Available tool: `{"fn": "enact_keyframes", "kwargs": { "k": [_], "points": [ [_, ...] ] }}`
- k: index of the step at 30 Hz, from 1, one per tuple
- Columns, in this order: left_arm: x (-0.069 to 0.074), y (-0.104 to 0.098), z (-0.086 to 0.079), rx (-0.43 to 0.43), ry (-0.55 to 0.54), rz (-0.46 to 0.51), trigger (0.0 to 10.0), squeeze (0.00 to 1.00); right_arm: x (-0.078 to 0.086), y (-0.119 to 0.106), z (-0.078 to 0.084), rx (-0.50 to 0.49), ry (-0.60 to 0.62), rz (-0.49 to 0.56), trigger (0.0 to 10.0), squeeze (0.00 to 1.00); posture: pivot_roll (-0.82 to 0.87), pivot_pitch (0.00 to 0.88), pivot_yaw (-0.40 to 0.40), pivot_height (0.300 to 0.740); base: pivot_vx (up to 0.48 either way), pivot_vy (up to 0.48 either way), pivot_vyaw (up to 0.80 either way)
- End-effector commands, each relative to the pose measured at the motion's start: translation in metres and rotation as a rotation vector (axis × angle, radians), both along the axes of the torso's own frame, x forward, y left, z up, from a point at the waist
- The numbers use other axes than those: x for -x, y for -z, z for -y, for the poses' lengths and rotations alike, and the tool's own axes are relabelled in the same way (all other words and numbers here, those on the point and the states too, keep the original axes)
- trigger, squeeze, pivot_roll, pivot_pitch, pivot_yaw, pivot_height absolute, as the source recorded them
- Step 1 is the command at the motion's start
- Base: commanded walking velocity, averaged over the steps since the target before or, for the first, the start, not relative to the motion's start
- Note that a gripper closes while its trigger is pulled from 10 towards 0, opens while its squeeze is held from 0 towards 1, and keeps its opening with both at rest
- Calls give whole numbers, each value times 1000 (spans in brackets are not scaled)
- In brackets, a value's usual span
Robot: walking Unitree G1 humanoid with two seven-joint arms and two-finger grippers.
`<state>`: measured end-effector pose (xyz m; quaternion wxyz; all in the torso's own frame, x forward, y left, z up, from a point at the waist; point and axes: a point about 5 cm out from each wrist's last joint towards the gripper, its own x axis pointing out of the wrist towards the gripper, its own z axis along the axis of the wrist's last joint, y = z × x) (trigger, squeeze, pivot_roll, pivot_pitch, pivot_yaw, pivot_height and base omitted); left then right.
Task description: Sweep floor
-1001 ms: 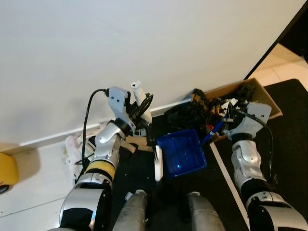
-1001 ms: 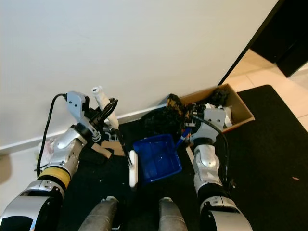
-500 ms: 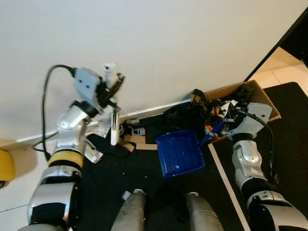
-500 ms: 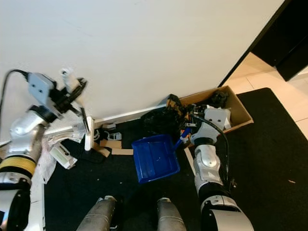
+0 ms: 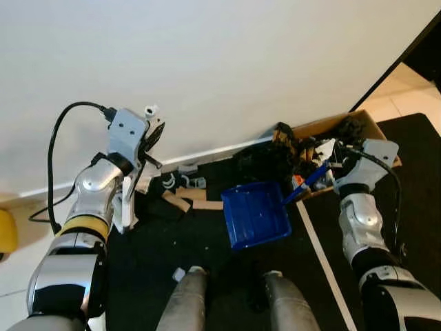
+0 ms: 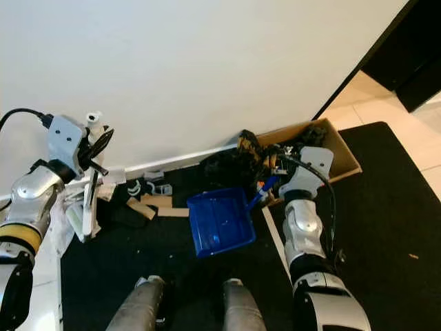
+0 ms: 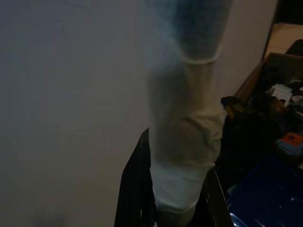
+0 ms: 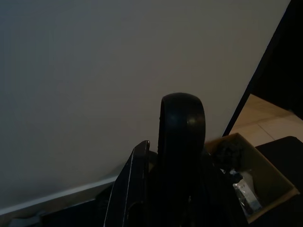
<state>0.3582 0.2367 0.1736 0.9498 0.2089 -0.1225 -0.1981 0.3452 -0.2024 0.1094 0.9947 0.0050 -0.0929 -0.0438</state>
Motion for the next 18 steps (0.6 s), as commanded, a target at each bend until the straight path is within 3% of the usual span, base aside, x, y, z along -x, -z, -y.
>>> {"fn": "enact_keyframes", "kwargs": {
  "k": [1, 5, 6, 10, 12, 18],
  "points": [
    [1, 4, -1, -10, -14, -4, 10000, 0, 22, 52, -2, -14, -16, -244, 10000, 0, 134, 437, -42, 740, 0, 0, 0],
    [-1, 12, 3, 24, -40, -32, 10000, 0, 23, 52, -3, -15, -18, -239, 10000, 0, 126, 444, -33, 740, 0, 0, 0],
    [-3, 21, 12, 78, -86, -50, 10000, 0, 24, 53, -4, -18, -22, -236, 10000, 0, 126, 441, -22, 740, 0, 0, 0],
    [-3, 23, 17, 127, -114, -36, 10000, 0, 26, 54, -5, -21, -24, -234, 10000, 0, 135, 439, -18, 740, 0, 0, 0],
    [-1, 22, 14, 272, -142, -10, 10000, 0, 27, 55, -5, -24, -24, -231, 10000, 0, 149, 440, -16, 740, 0, 0, 0],
    [2, 29, 8, 399, -104, -64, 10000, 0, 27, 55, -5, -26, -27, -229, 10000, 0, 147, 444, -19, 740, 0, 0, 0]
  ]
}}
